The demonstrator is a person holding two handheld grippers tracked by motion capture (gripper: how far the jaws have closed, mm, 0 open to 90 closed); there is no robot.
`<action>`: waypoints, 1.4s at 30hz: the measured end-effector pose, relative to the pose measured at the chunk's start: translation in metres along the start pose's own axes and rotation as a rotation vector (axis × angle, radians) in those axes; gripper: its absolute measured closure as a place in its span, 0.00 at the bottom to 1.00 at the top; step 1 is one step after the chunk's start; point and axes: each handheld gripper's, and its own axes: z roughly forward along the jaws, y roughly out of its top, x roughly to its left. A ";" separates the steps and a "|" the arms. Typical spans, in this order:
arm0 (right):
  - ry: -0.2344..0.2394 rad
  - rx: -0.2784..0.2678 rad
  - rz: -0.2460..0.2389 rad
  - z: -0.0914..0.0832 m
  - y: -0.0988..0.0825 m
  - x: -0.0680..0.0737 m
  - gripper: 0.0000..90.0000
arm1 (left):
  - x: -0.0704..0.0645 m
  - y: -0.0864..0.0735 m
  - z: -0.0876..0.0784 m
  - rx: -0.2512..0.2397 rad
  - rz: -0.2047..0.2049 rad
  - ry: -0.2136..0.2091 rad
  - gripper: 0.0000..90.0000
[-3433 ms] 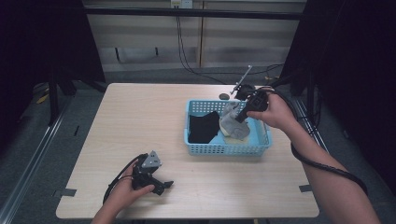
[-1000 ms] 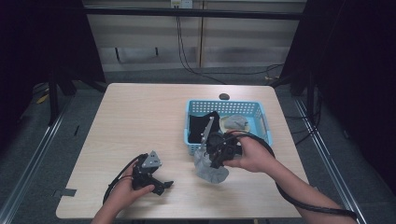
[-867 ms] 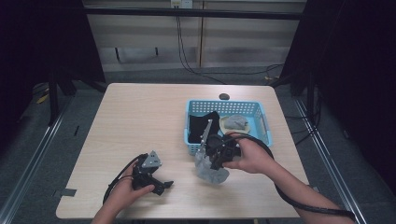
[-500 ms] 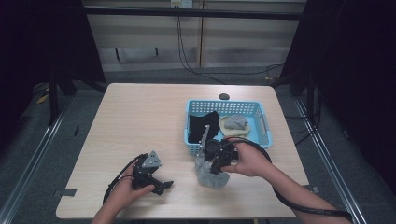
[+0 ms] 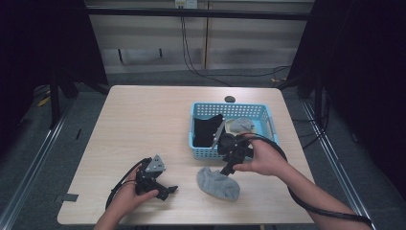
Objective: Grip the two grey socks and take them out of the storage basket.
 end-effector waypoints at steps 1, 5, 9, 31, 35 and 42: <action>-0.009 -0.012 0.016 -0.003 -0.001 -0.004 0.51 | 0.000 0.000 0.000 0.000 0.000 0.000 0.00; -0.035 -0.040 0.056 -0.015 -0.004 -0.018 0.49 | 0.000 0.000 0.000 0.000 0.000 -0.001 0.00; -0.074 -0.042 0.097 -0.022 -0.006 -0.036 0.49 | 0.000 0.000 0.000 0.000 0.000 -0.001 0.00; -0.231 -0.101 0.387 0.004 -0.031 -0.136 0.50 | 0.000 0.000 0.000 -0.008 -0.007 0.000 0.00; -0.268 -0.103 0.405 0.011 -0.037 -0.146 0.51 | -0.001 0.000 0.000 -0.009 -0.010 -0.002 0.00; -0.317 -0.111 0.446 0.021 -0.045 -0.161 0.52 | -0.001 0.000 0.000 -0.009 -0.010 -0.002 0.00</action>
